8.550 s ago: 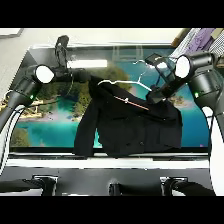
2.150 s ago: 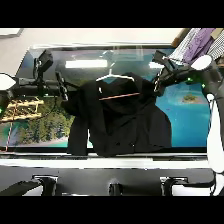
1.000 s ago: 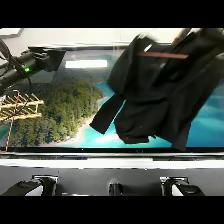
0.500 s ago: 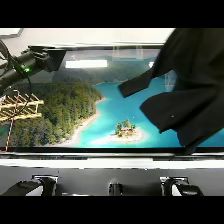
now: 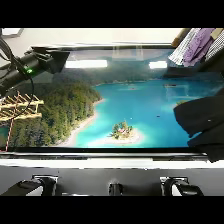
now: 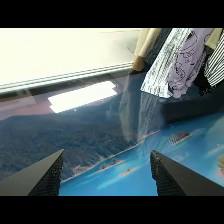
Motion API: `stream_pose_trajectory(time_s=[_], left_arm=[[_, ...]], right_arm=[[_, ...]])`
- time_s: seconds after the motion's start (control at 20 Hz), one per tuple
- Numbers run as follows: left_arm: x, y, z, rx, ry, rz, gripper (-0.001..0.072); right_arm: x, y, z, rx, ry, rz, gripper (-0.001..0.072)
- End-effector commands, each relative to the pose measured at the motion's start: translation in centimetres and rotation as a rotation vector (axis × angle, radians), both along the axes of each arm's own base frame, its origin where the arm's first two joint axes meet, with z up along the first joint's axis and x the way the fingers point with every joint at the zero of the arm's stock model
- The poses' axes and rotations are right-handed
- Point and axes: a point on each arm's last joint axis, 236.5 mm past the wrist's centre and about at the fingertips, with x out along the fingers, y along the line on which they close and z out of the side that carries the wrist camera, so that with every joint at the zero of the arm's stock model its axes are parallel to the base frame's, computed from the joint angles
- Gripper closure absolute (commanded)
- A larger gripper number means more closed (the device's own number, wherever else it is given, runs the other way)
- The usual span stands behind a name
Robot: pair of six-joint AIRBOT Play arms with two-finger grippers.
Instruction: Fold the clothes and pants, and hang the long-sleeved shirts on hangers.
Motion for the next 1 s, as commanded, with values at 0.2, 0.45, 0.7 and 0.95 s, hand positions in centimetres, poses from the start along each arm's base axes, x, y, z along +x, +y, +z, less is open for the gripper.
stream_pose_trajectory(time_s=[0.2,0.45,0.7,0.95], left_arm=[[0.0,-0.1,-0.1,0.001,0.001,-0.002,0.0098],[0.0,-0.1,-0.1,0.001,0.001,-0.002,0.0098],[0.0,-0.1,-0.4,0.003,0.008,-0.002,0.0098],[0.1,-0.1,-1.6,0.008,0.032,-0.003,0.0099]], right_arm=[[-0.7,-2.2,2.0,-0.117,-0.041,-0.222,0.0673],[3.3,-4.4,0.7,-0.088,-0.090,-0.217,0.0673],[2.4,-7.0,2.6,-0.159,-0.161,-0.227,0.0673],[-1.5,-10.1,2.4,-0.134,-0.212,-0.348,0.0673]])
